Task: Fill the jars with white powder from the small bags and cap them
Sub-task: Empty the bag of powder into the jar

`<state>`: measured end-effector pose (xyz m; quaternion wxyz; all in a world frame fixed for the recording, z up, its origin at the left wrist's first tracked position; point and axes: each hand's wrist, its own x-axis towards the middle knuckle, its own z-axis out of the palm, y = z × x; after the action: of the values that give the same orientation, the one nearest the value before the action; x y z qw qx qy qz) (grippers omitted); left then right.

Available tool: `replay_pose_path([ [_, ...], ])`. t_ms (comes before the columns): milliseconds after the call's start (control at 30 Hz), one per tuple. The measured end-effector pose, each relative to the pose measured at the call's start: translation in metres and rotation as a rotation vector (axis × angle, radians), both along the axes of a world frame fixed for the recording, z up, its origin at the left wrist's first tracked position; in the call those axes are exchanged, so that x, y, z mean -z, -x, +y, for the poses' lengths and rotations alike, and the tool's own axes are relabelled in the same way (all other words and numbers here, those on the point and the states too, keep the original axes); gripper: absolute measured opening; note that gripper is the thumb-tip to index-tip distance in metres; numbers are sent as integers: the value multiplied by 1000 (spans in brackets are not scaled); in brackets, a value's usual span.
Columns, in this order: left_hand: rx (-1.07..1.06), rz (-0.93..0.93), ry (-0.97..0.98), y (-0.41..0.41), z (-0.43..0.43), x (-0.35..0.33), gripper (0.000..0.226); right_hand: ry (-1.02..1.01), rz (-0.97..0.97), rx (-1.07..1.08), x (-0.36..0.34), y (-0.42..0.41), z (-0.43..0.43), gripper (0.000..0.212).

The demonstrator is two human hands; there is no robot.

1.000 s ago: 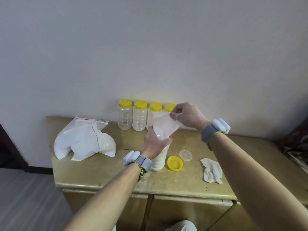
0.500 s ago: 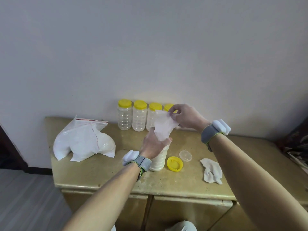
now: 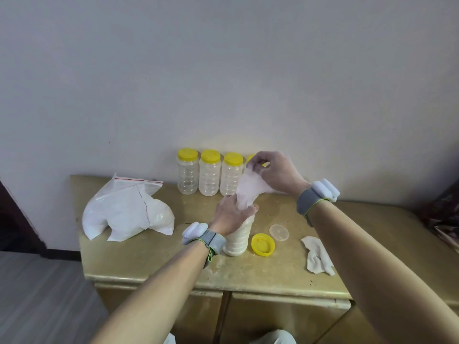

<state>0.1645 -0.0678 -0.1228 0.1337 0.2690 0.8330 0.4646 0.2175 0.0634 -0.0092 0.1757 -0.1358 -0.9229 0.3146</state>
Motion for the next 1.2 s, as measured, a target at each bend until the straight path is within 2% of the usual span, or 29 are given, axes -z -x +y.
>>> replay_pose_path([
  [100, 2, 46, -3, 0, -2, 0, 37, 2, 44, 35, 0, 1, 0, 35],
  [233, 5, 189, -33, 4, -5, 5, 41, 16, 89, 109, 0, 0, 2, 33],
  [333, 2, 240, 12, 4, -6, 6, 41, 2, 76, 124, 2, -2, 2, 32],
  [400, 14, 240, 94, 3, -4, 6, 46, 40, 1, 92, 3, -3, 3, 30],
  [467, 7, 184, 143, 3, -3, 4, 51, 182, -134, 10, 3, -5, 4, 27],
  [533, 29, 111, 155, 5, -3, 1, 52, 277, -228, -62, 2, -10, 4, 34],
  [600, 70, 78, 174, 8, -5, -3, 49, 235, -259, -76, 1, -13, 9, 43],
  [733, 35, 79, 101, 9, -8, -6, 41, -8, -186, -42, 1, -16, 15, 20],
  [833, -46, 58, -54, 1, -9, -7, 54, -56, -159, -23, 5, -14, 15, 11],
  [933, -8, 46, -9, -5, -5, -7, 63, -159, -261, -44, 7, -12, 8, 17],
  [1067, 1, 70, 60, -6, 0, -7, 56, -114, -65, 36, 10, -10, 1, 15],
  [1167, 26, 70, 56, -5, 1, -4, 59, -154, -175, -47, 11, -13, -2, 12],
  [1200, 27, 64, 49, -4, 1, -2, 60, -120, -154, -52, 11, -12, -3, 11],
])
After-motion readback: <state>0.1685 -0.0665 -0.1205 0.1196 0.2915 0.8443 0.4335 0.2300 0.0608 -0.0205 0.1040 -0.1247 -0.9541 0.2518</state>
